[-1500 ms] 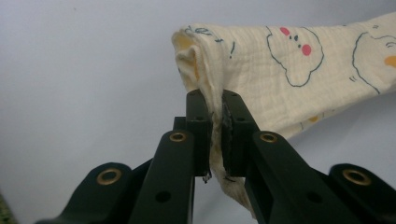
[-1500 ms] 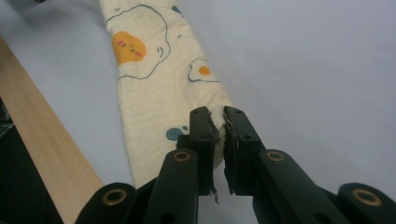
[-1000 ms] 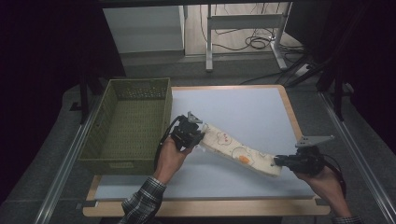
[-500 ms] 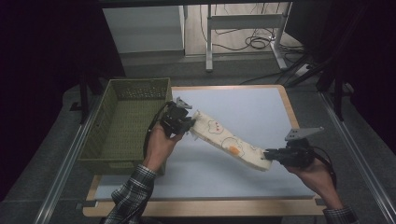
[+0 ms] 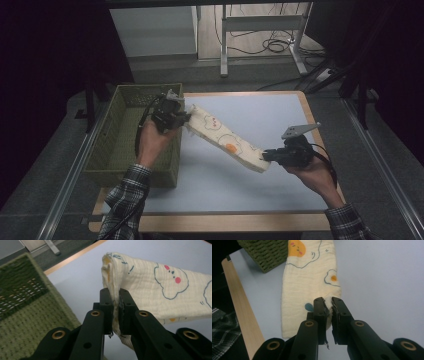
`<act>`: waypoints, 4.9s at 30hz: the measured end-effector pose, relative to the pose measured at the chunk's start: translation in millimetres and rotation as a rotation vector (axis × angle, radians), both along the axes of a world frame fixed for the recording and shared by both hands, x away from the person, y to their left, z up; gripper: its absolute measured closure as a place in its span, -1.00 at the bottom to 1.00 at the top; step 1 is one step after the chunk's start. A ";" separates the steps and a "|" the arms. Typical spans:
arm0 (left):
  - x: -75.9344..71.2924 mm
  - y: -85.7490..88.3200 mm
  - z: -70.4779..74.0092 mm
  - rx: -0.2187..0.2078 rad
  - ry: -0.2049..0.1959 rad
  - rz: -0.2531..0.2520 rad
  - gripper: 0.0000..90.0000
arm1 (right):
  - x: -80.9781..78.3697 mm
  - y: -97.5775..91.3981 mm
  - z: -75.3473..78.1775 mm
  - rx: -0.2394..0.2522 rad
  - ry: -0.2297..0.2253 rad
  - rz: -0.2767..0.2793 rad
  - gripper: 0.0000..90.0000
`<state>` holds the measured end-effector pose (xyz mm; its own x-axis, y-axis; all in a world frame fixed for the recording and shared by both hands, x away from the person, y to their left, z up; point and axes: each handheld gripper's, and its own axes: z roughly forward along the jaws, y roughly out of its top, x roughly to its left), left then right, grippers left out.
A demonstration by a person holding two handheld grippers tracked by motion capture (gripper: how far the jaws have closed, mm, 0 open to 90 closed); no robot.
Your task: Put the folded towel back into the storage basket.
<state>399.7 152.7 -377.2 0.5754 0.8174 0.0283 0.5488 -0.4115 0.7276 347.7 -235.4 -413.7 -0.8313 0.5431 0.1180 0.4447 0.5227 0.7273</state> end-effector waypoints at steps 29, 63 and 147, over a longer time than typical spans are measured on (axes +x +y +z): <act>46.7 78.8 16.6 0.052 -0.018 0.143 0.86 | 33.6 111.9 9.8 0.101 0.053 0.140 0.83; 84.7 119.6 10.4 0.178 0.009 0.247 0.86 | 32.1 212.9 25.9 0.167 0.067 0.216 0.83; 143.1 70.9 -81.5 0.283 0.153 0.154 -0.20 | 43.8 255.1 -15.0 0.135 0.037 0.099 0.33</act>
